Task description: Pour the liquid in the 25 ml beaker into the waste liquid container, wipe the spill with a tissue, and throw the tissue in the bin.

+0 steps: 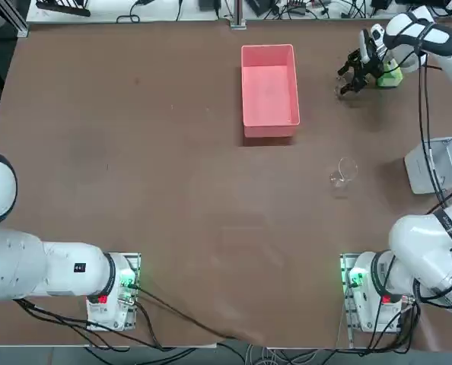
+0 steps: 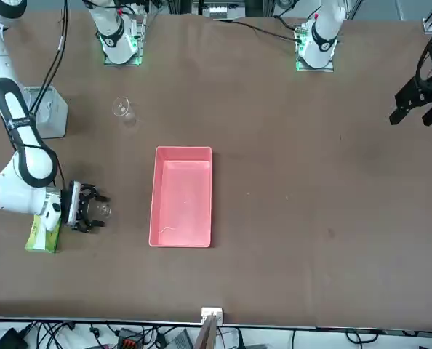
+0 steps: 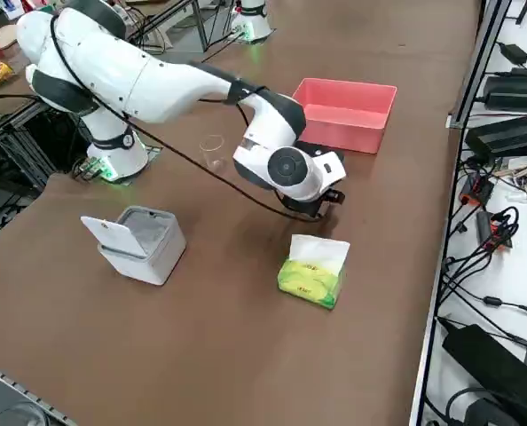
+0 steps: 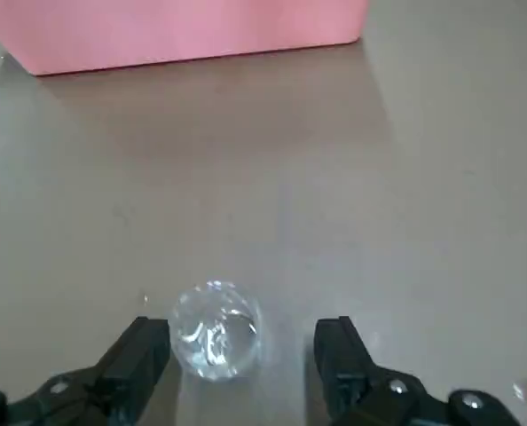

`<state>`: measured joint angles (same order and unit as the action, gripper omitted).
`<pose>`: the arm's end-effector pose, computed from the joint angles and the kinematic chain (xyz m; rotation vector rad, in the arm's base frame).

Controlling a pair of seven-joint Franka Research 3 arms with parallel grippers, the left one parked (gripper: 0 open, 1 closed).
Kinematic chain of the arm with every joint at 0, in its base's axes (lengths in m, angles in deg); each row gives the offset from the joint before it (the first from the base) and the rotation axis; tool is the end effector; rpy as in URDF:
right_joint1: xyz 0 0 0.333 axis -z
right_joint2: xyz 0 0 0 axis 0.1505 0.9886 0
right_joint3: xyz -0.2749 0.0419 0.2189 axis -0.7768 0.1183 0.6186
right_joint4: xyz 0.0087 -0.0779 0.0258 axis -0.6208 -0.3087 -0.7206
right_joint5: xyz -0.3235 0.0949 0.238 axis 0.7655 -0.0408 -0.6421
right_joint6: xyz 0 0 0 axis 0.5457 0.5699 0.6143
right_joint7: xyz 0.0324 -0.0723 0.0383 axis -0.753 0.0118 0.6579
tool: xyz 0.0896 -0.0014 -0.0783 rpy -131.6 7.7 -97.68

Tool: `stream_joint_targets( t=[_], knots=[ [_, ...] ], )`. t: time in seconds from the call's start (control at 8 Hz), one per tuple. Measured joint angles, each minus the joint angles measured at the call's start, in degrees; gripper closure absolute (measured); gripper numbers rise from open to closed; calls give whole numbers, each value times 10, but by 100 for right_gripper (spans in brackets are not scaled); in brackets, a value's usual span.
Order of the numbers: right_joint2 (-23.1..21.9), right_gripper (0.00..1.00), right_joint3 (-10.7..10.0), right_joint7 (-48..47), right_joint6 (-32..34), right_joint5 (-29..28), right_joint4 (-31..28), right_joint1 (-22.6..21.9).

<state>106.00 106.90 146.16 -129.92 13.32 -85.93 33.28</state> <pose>0.7178 -0.0937 0.1736 -1.9292 -1.7800 -0.5649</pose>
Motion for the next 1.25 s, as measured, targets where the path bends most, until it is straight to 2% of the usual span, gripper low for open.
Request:
stream_joint_targets(
  t=[0.38,0.88,1.0,1.25],
  knots=[
    [-27,0,0,5,15,0,5,31],
    [-100,0,-1,-10,25,0,8,45],
    [-119,0,-1,-38,26,5,8,45],
    [-151,0,-1,-166,34,35,9,43]
  ],
)
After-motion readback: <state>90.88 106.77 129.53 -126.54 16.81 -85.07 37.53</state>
